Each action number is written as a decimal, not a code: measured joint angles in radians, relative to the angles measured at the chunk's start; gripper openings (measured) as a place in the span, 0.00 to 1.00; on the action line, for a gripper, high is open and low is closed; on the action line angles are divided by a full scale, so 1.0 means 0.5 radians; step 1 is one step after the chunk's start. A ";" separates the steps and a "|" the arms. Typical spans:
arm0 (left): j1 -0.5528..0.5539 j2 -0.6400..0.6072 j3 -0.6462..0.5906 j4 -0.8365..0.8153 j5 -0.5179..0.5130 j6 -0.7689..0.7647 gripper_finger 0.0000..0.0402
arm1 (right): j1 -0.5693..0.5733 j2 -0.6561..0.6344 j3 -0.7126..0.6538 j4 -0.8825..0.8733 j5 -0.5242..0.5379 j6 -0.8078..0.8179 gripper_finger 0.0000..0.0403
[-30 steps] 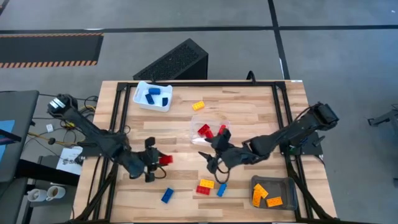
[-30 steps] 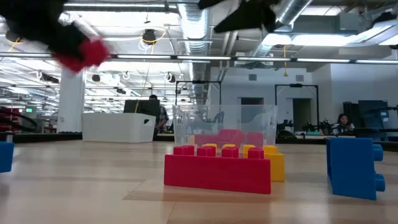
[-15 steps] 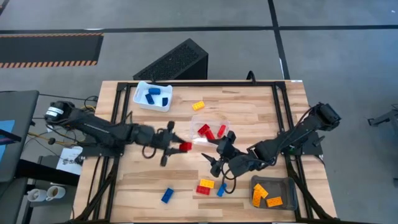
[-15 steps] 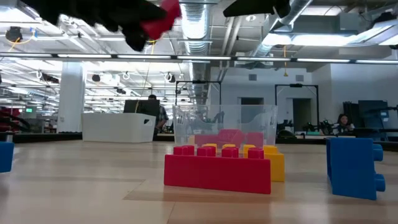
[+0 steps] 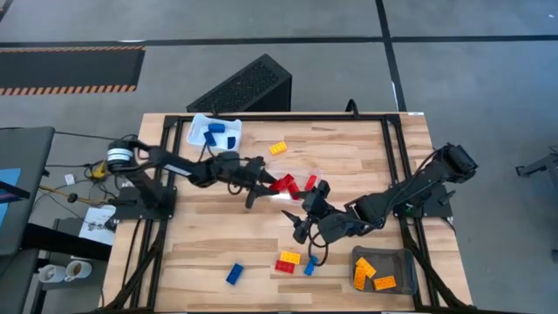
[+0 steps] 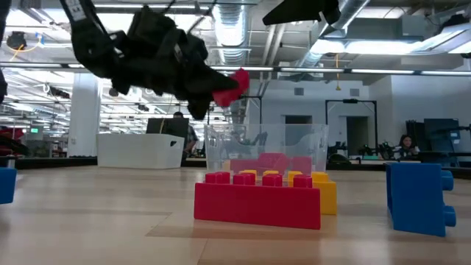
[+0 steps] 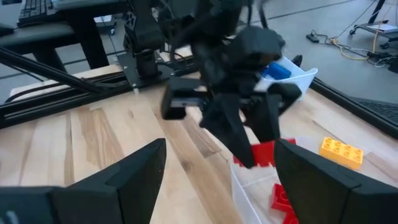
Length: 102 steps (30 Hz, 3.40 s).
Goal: Sort & place blocks by color
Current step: Put the red game piece into the transparent bin, then put the yellow game piece into the black bin
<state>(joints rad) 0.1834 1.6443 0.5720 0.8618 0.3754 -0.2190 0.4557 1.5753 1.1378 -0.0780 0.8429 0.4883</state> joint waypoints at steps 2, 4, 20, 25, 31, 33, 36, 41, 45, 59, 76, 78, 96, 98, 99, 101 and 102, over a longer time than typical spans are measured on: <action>0.023 0.083 0.035 0.022 0.015 -0.061 0.30 | 0.001 0.000 0.000 0.000 -0.004 0.001 0.79; 0.023 0.140 0.077 0.018 0.011 -0.094 0.37 | 0.005 0.000 0.000 0.000 -0.006 0.002 0.79; 0.118 -0.152 0.225 -0.491 0.062 -0.143 0.66 | 0.009 0.001 0.000 -0.108 -0.008 0.001 0.79; 0.050 -0.626 0.226 -0.900 -0.038 0.042 0.62 | 0.047 0.001 0.000 -0.141 -0.008 0.009 0.79; -0.299 -1.155 0.016 -1.017 -0.496 0.176 0.57 | 0.051 0.001 -0.001 -0.298 -0.014 0.240 0.79; -0.430 -1.298 -0.101 -0.954 -0.656 0.175 0.56 | 0.030 0.002 -0.001 -0.326 -0.013 0.308 0.79; -0.588 -1.469 -0.292 -0.776 -0.862 0.154 0.55 | -0.018 0.002 -0.001 -0.305 -0.013 0.326 0.79; -0.727 -1.620 -0.556 -0.533 -1.023 0.074 0.55 | -0.134 0.002 -0.001 -0.201 -0.032 0.201 0.79; -0.755 -1.669 -0.657 -0.533 -1.099 0.044 0.55 | -0.313 0.002 -0.001 -0.104 -0.238 0.029 0.79; -0.754 -1.667 -0.667 -0.547 -1.132 0.082 0.55 | -1.152 0.002 -0.001 0.039 -1.064 -0.263 0.79; -0.752 -1.665 -0.666 -1.083 -1.491 -0.062 0.55 | -0.963 -0.039 0.004 0.168 -1.228 -0.463 0.77; -0.752 -1.665 -0.666 -1.115 -1.561 -0.107 0.55 | -0.816 -0.035 -0.001 0.157 -1.056 -0.470 0.76; 0.083 -1.541 -0.321 -1.524 -1.144 0.206 0.57 | -0.014 -0.036 -0.001 0.143 -0.159 -0.223 0.75; 0.222 -1.411 -0.209 -1.557 -0.999 0.269 0.58 | 0.002 -0.036 -0.001 0.140 -0.084 -0.224 0.75; 0.276 -1.338 -0.160 -1.574 -0.935 0.299 0.58 | 0.005 -0.036 -0.001 0.139 -0.066 -0.223 0.75; 0.360 -1.163 -0.073 -1.594 -0.828 0.359 0.59 | 0.004 -0.036 -0.001 0.126 -0.058 -0.223 0.75; 0.390 -1.061 -0.030 -1.593 -0.787 0.391 0.59 | 0.004 -0.036 -0.001 0.123 -0.058 -0.224 0.75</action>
<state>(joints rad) 0.3785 1.1137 0.5572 0.0655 -0.0179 -0.0237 0.4579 1.5574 1.1374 -0.0167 0.8139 0.3764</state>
